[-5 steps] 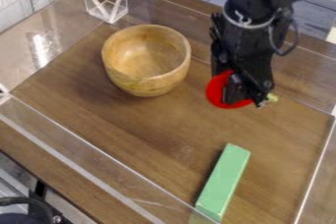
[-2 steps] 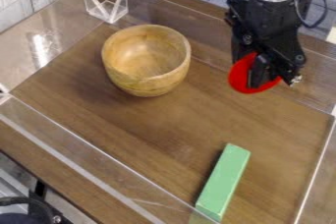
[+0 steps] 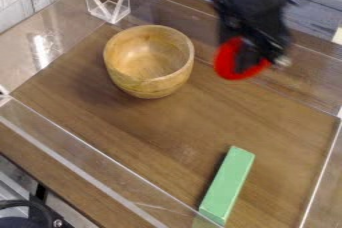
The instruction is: Move the red object to the left side of the table
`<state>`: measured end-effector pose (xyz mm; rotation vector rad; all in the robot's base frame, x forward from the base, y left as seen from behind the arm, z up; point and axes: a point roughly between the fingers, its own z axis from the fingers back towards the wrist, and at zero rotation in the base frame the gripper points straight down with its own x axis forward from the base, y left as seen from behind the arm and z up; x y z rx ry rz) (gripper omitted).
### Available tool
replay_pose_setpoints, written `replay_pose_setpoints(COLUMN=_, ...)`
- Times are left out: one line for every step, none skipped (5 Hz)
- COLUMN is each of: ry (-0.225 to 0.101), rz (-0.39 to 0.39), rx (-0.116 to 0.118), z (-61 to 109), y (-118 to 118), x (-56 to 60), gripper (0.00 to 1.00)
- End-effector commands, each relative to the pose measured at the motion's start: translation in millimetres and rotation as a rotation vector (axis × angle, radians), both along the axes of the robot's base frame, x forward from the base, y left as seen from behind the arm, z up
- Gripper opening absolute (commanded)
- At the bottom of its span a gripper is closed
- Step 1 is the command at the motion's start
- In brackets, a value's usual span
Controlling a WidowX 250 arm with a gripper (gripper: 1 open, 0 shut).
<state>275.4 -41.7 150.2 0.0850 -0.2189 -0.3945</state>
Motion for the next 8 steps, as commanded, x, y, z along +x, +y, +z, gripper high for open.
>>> replay_pose_setpoints(ry=-0.026, rz=0.041, rx=-0.015, z=4.8, y=40, x=-13.0, gripper=0.0)
replay_pose_setpoints(ry=-0.021, rz=0.08, rx=-0.014, z=-5.3, y=81, x=-17.8, gripper=0.0)
replay_pose_setpoints(ry=-0.029, rz=0.107, rx=-0.023, z=-12.2, y=119, x=-16.7, gripper=0.0)
replay_pose_setpoints(ry=-0.033, rz=0.09, rx=-0.032, z=-18.4, y=151, x=-18.4, gripper=0.0)
replay_pose_setpoints(ry=-0.035, rz=0.042, rx=-0.035, z=-24.0, y=174, x=-13.8, gripper=0.0)
replay_pose_setpoints(ry=-0.041, rz=0.075, rx=-0.048, z=-22.3, y=190, x=-4.6, gripper=0.0)
replay_pose_setpoints(ry=-0.044, rz=0.117, rx=-0.08, z=-23.2, y=203, x=3.0, gripper=0.0)
replay_pose_setpoints(ry=-0.033, rz=0.143, rx=-0.136, z=-32.6, y=221, x=3.8, gripper=0.0)
